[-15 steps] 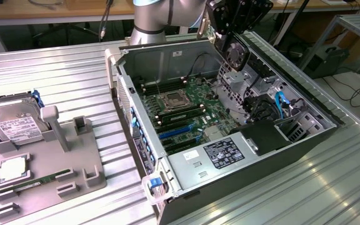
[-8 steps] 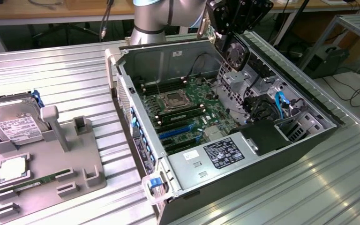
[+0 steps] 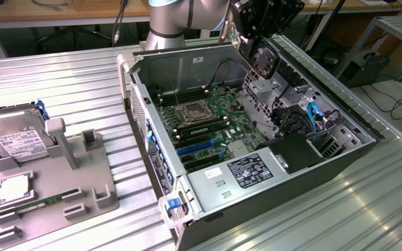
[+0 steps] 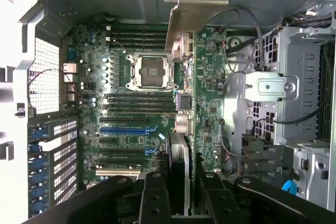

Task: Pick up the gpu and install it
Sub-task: 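Insert the gpu into the slot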

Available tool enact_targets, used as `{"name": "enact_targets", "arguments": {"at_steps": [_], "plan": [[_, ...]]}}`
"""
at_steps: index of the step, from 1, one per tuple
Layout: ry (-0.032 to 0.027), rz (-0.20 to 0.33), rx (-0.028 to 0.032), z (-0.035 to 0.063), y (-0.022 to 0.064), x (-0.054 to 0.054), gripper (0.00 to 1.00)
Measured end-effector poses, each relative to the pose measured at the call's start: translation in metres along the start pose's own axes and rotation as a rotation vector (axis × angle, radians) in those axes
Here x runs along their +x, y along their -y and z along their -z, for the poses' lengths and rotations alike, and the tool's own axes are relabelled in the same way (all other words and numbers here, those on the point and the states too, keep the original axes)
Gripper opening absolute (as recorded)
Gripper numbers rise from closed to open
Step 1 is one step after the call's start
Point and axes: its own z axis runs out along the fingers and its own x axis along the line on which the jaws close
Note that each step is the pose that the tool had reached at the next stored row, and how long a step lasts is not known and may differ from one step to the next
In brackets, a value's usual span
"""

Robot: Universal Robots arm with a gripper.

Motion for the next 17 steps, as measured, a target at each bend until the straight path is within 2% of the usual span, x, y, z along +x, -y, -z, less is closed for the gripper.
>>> {"name": "enact_targets", "arguments": {"at_steps": [7, 11, 17], "plan": [[-0.0051, 0.122, -0.0035, 0.0000, 0.0000, 0.0000, 0.27], [-0.0092, 0.223, -0.0065, 0.0000, 0.0000, 0.0000, 0.27], [-0.0125, 0.299, -0.0086, 0.0000, 0.0000, 0.0000, 0.27]]}}
